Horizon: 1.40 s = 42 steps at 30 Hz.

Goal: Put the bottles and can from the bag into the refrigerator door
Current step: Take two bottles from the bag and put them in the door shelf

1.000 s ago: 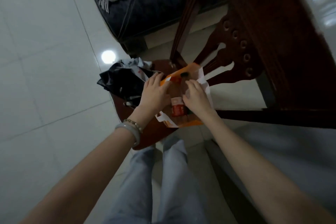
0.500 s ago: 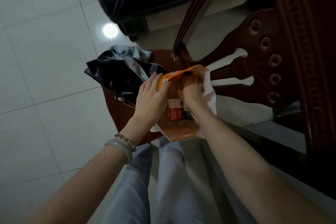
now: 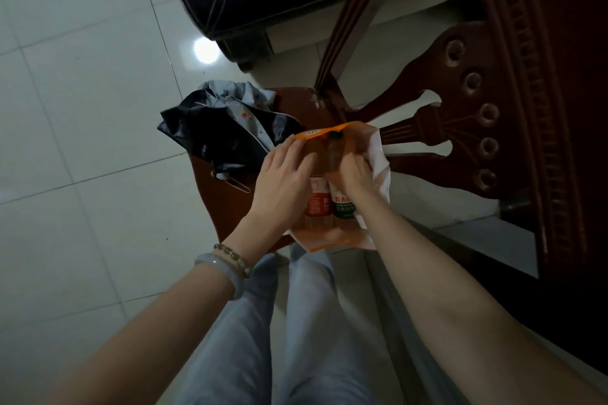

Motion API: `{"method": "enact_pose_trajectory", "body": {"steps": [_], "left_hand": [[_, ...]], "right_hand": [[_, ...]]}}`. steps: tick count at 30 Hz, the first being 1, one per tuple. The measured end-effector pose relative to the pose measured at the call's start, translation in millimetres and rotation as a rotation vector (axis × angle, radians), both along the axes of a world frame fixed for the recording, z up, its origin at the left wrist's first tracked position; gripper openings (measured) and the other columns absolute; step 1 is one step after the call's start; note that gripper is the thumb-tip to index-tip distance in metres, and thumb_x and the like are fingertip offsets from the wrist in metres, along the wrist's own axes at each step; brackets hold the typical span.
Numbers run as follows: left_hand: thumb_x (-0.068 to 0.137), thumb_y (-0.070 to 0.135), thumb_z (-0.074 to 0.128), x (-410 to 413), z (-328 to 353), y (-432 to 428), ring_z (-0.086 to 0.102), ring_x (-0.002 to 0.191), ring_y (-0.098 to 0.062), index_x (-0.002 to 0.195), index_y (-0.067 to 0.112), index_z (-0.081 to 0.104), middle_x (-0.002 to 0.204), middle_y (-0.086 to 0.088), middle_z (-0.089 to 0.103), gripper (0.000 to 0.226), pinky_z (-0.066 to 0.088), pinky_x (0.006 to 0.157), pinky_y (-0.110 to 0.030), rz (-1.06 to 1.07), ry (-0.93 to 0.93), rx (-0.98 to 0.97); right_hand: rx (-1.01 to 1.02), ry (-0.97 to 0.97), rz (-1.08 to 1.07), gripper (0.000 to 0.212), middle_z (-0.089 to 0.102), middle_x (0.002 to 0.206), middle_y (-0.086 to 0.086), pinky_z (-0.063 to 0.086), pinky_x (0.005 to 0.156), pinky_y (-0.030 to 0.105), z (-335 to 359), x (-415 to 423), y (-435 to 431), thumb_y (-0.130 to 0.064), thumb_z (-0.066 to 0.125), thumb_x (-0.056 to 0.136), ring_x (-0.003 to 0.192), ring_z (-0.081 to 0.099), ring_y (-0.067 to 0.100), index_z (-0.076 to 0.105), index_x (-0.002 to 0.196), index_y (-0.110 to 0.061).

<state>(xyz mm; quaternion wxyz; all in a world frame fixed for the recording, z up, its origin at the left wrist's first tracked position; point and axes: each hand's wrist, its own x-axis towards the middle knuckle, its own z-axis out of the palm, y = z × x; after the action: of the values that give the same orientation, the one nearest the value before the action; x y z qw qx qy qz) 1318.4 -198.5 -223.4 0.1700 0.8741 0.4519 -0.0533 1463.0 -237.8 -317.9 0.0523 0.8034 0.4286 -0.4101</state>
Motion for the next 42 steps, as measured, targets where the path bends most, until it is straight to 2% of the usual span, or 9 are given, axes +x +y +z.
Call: {"method": "enact_pose_trajectory", "body": {"steps": [4, 7, 11, 21, 24, 26, 29, 33, 42], "left_hand": [[0.083, 0.023, 0.039, 16, 24, -12, 0.054, 0.116, -0.037, 0.107, 0.003, 0.066, 0.122, -0.021, 0.060, 0.041, 0.041, 0.098, -0.046, -0.093, -0.076, -0.076], [0.083, 0.026, 0.048, 28, 27, -17, 0.045, 0.123, -0.033, 0.124, 0.003, 0.054, 0.132, -0.018, 0.051, 0.047, 0.030, 0.106, -0.040, -0.009, -0.038, -0.339], [0.087, 0.007, 0.046, 47, -14, -17, 0.046, 0.115, -0.033, 0.127, 0.005, 0.043, 0.127, -0.015, 0.048, 0.041, 0.037, 0.096, -0.039, 0.289, 0.032, -0.526], [0.094, 0.038, 0.052, 50, -140, -32, 0.053, 0.083, -0.011, 0.115, 0.023, 0.047, 0.100, -0.001, 0.056, 0.027, 0.046, 0.075, -0.023, 0.975, -0.053, -1.061], [0.062, 0.079, 0.060, 27, -246, -53, 0.049, 0.113, -0.023, 0.135, 0.028, 0.042, 0.131, 0.002, 0.050, 0.091, 0.038, 0.104, -0.044, 0.949, -0.079, -0.970], [0.063, 0.058, 0.074, 18, -263, -53, 0.051, 0.111, -0.025, 0.136, 0.018, 0.038, 0.128, -0.003, 0.049, 0.091, 0.046, 0.095, -0.051, 1.031, -0.116, -1.057], [0.063, 0.045, 0.074, 37, -135, -31, 0.052, 0.116, -0.033, 0.137, 0.009, 0.032, 0.135, -0.012, 0.047, 0.093, 0.048, 0.093, -0.054, 1.009, -0.154, -0.942], [0.086, 0.038, 0.061, 33, -72, -34, 0.061, 0.102, -0.022, 0.110, 0.017, 0.063, 0.108, -0.003, 0.066, 0.033, 0.049, 0.088, -0.036, 0.642, -0.198, -0.820], [0.072, 0.043, 0.074, 7, 51, -42, 0.053, 0.093, -0.021, 0.115, 0.011, 0.039, 0.104, 0.000, 0.045, 0.064, 0.046, 0.067, -0.037, 0.283, -0.354, -0.347]], "right_hand": [[0.147, 0.000, 0.056, 0.065, 0.045, 0.131, 0.011, 0.033, 0.103, 0.051, 42, -4, -15, -0.054, 0.040, 0.082, 0.119, 0.045, 0.028, 0.025, 0.134, -0.019], [0.274, 0.116, -0.223, 0.064, 0.049, 0.126, 0.019, 0.048, 0.087, 0.042, 73, 3, -31, -0.032, 0.063, 0.083, 0.109, 0.054, 0.035, 0.029, 0.132, -0.010], [0.367, 0.105, -0.277, 0.067, 0.057, 0.120, 0.017, 0.039, 0.077, 0.027, 106, 14, -41, -0.027, 0.073, 0.077, 0.105, 0.057, 0.031, 0.033, 0.129, -0.009], [0.425, 0.094, -0.298, 0.070, 0.059, 0.116, 0.012, 0.040, 0.075, 0.024, 115, 14, -55, -0.029, 0.078, 0.072, 0.102, 0.059, 0.027, 0.035, 0.125, -0.016], [0.437, 0.085, -0.293, 0.070, 0.060, 0.115, 0.015, 0.038, 0.074, 0.024, 112, 14, -57, -0.026, 0.078, 0.071, 0.102, 0.058, 0.030, 0.039, 0.126, -0.010], [0.469, 0.087, -0.285, 0.071, 0.060, 0.115, 0.015, 0.039, 0.074, 0.024, 112, 14, -58, -0.024, 0.079, 0.070, 0.102, 0.058, 0.030, 0.039, 0.127, -0.008], [0.470, 0.092, -0.315, 0.069, 0.059, 0.117, 0.014, 0.036, 0.075, 0.023, 118, 13, -58, -0.022, 0.079, 0.070, 0.104, 0.057, 0.030, 0.041, 0.126, -0.009], [0.513, 0.093, -0.359, 0.066, 0.061, 0.116, 0.009, 0.038, 0.076, 0.023, 136, 8, -57, -0.022, 0.080, 0.069, 0.105, 0.057, 0.026, 0.044, 0.123, -0.011], [0.669, 0.068, -0.490, 0.065, 0.063, 0.111, 0.004, 0.051, 0.079, 0.032, 205, -14, -81, -0.023, 0.084, 0.062, 0.103, 0.059, 0.021, 0.048, 0.115, -0.016]]}}
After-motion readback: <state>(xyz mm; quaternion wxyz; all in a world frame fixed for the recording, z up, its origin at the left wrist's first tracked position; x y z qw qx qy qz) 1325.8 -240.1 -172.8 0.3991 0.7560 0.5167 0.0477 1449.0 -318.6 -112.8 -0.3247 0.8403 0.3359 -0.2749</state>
